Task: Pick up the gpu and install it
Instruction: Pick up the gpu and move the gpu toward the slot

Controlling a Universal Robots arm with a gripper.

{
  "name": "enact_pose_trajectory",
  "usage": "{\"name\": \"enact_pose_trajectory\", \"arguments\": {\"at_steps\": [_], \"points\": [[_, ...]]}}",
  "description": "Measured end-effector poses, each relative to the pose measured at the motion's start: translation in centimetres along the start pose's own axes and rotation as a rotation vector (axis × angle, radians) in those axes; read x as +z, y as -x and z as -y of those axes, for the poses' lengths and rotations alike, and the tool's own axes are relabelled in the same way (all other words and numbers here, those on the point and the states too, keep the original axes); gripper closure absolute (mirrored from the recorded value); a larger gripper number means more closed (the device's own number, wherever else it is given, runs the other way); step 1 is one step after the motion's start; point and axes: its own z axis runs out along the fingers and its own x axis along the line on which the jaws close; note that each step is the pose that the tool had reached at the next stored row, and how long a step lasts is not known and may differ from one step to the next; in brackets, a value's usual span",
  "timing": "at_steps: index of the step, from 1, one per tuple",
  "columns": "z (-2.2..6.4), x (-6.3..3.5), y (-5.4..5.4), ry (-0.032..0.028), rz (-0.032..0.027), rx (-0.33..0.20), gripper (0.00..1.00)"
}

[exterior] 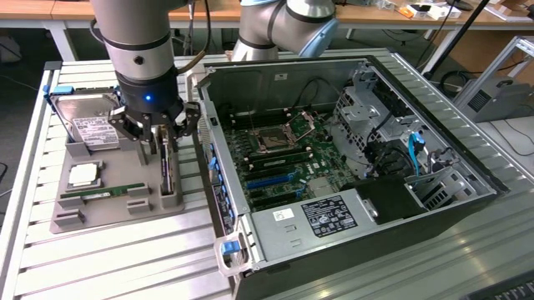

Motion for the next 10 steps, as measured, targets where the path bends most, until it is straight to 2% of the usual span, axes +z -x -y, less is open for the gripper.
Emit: {"name": "enact_pose_trajectory", "arguments": {"at_steps": [4,10], "points": [[-0.55,0.37,-0.05,-0.0023,0.0002,0.0,0.58],[-0.64,1.03,-0.08,-0.0039,0.0004,0.0,0.58]]}}
